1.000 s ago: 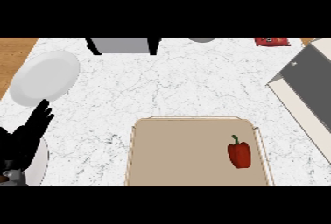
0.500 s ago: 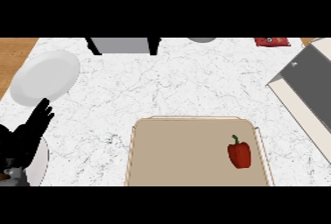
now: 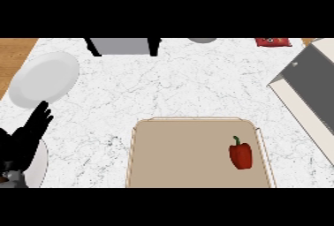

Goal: Pick the tomato from the tray and place it in the tiered shelf

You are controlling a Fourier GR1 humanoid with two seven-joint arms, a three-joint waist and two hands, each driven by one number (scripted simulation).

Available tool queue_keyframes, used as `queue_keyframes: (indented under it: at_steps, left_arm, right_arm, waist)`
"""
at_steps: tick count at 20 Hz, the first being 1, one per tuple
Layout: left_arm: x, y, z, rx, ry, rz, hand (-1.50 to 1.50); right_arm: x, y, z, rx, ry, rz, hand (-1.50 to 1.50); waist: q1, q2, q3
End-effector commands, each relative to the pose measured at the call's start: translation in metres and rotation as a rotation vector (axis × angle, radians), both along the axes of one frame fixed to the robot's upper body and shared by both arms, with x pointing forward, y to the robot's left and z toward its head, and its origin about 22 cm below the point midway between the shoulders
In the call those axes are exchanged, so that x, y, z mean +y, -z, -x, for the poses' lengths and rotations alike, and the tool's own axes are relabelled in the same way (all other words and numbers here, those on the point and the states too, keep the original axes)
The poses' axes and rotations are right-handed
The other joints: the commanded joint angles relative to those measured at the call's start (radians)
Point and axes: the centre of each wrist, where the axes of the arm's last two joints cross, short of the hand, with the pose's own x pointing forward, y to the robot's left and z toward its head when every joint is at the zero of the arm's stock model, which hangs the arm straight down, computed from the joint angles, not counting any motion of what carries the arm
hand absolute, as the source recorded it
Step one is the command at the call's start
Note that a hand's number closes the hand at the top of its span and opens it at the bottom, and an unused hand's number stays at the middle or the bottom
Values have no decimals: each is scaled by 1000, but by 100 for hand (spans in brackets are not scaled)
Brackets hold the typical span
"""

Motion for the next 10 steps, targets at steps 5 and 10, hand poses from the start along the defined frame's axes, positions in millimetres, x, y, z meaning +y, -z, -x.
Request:
queue_keyframes:
  at_steps: [5,10]
  left_arm:
    - [-4,-13,2,2,-6,6,0]
    - [5,-5,19,13,-15,-7,0]
  right_arm:
    - [43,-48,81,-184,23,32,-150]
    - [46,-57,143,-187,139,56,-150]
  waist:
    - [-5,-6,-1]
    - [-31,-17,-2]
